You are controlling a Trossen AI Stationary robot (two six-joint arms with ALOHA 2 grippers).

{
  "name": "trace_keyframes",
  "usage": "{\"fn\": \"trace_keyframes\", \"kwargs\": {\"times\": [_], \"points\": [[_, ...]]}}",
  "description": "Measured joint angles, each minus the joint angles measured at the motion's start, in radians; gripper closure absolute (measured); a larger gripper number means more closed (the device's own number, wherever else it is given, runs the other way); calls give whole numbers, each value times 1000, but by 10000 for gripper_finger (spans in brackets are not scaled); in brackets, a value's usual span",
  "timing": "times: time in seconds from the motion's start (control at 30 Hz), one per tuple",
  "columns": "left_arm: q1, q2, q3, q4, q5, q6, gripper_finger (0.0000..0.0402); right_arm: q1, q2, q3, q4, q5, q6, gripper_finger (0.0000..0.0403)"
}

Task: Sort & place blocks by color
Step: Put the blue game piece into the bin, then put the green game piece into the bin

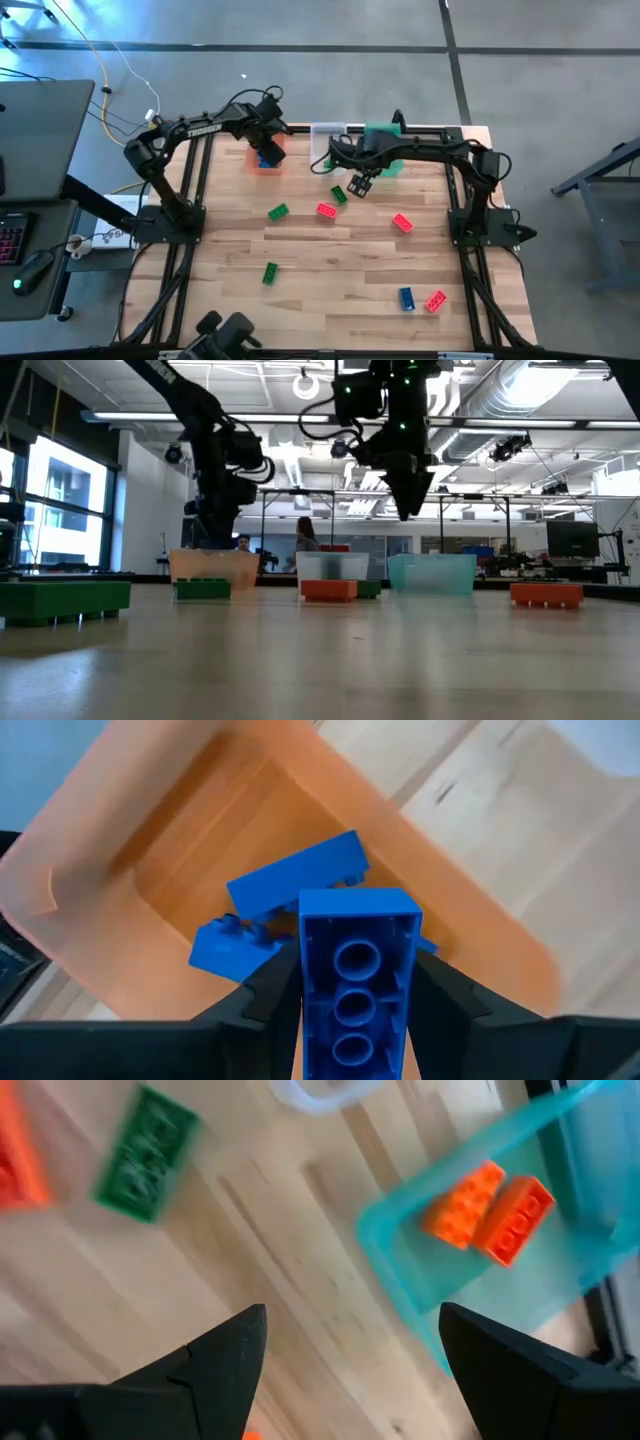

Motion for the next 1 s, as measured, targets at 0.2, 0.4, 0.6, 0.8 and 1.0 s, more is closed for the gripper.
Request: {"fn": "trace_keyframes", "kwargs": {"times": [0.2, 0.4, 0.6, 0.8, 1.0], "points": [[20, 44, 0, 54, -1, 19, 268, 71, 0, 0, 112, 14, 111, 116], [20, 44, 0, 57, 0, 51, 222, 111, 8, 0, 151, 26, 190, 116], [20, 41, 0, 60, -3, 46, 182, 126, 8, 0, 184, 26, 245, 116], [20, 36, 0, 46, -7, 37, 171, 132, 8, 0, 184, 26, 263, 116], [7, -4, 0, -9, 4, 49, 174, 132, 8, 0, 203, -7, 275, 116]]}}
